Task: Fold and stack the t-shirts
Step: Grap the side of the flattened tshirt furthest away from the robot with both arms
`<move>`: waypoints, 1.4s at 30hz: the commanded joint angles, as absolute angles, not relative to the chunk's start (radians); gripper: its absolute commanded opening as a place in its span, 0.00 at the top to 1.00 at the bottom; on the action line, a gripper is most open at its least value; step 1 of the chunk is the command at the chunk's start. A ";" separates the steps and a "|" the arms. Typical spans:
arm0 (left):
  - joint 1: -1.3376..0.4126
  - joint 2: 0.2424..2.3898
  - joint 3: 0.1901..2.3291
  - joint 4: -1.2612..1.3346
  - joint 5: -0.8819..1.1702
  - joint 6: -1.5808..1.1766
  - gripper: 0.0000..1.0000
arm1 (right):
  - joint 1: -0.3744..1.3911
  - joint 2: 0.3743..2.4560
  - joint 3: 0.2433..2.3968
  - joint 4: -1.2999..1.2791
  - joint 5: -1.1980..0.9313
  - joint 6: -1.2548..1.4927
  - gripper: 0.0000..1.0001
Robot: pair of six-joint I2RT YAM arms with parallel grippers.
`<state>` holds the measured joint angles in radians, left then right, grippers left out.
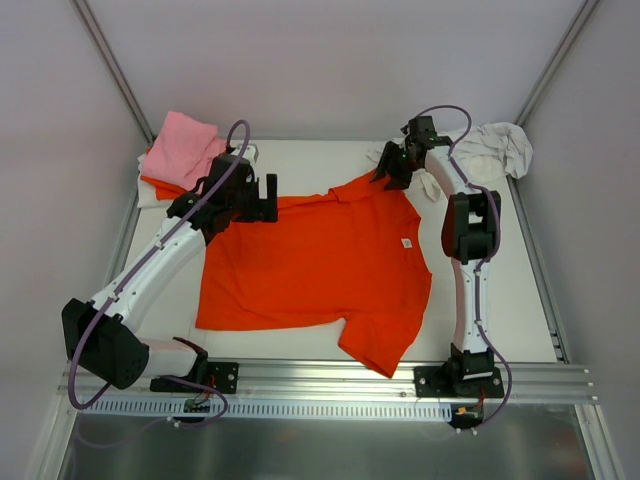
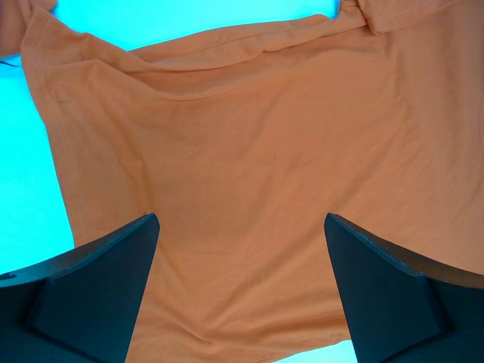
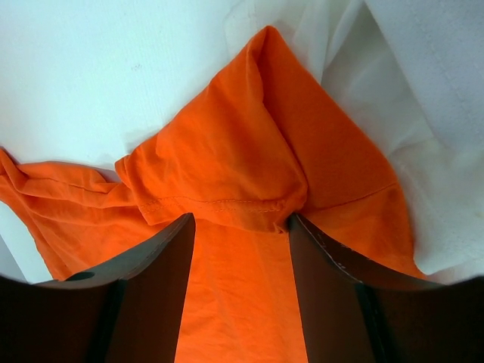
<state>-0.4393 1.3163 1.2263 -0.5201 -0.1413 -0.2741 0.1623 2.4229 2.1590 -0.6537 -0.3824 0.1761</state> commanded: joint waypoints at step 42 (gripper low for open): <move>-0.446 1.347 1.284 -0.522 -0.167 -0.250 0.05 | 0.129 2.338 2.152 -0.673 -0.368 0.135 1.00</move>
<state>-0.4393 1.3399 1.2434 -0.5220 -0.1429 -0.2699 0.1352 2.4248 2.1193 -0.6537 -0.3752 0.1532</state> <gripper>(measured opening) 0.945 0.019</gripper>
